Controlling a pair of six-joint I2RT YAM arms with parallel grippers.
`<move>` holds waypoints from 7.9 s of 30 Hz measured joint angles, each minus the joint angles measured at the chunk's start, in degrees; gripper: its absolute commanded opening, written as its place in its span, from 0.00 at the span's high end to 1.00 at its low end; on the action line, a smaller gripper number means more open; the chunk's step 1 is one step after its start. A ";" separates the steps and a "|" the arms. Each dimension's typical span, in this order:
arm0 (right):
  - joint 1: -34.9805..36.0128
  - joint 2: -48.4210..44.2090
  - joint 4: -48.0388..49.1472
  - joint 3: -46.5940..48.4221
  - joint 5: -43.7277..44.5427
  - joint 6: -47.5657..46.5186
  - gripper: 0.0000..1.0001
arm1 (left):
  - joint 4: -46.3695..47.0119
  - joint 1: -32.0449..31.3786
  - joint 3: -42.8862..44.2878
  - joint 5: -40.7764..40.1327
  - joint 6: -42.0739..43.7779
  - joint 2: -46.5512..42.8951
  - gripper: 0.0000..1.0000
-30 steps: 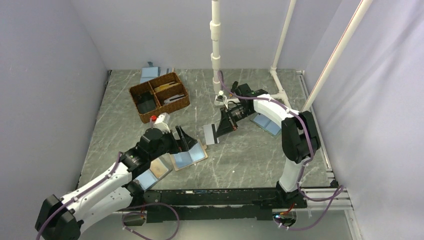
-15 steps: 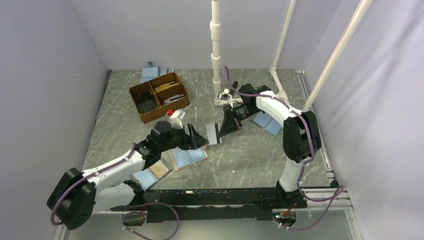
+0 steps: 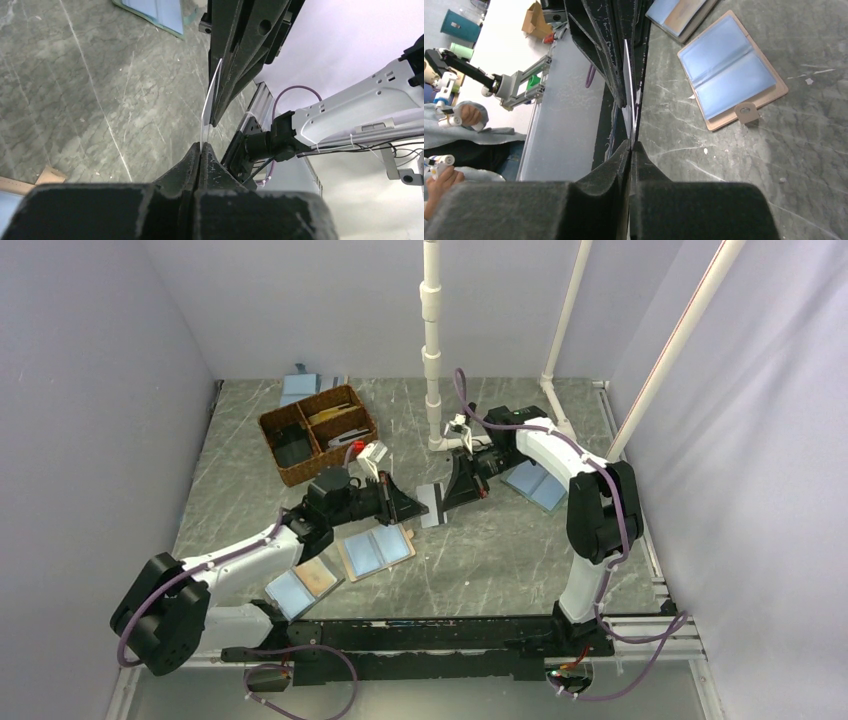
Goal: Take the credit cards out of the card holder
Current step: Place the credit card in the storage box, then move the card holder to the center of the board.
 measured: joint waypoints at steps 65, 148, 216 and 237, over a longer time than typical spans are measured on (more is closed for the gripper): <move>-4.46 -38.75 38.82 -29.66 30.23 21.16 0.41 | -76.39 19.23 71.47 -72.91 35.28 46.40 1.00; -8.74 -39.50 31.36 -29.66 15.26 13.20 0.00 | -48.92 11.63 0.48 -8.85 8.31 -17.25 0.23; 10.51 -9.07 67.14 -25.73 66.90 22.14 1.00 | -59.52 5.25 -9.64 -25.14 -8.74 -35.34 0.19; -8.76 -15.93 71.19 -26.88 83.32 15.89 0.39 | -60.78 5.25 -2.12 -25.42 -3.63 -31.41 0.16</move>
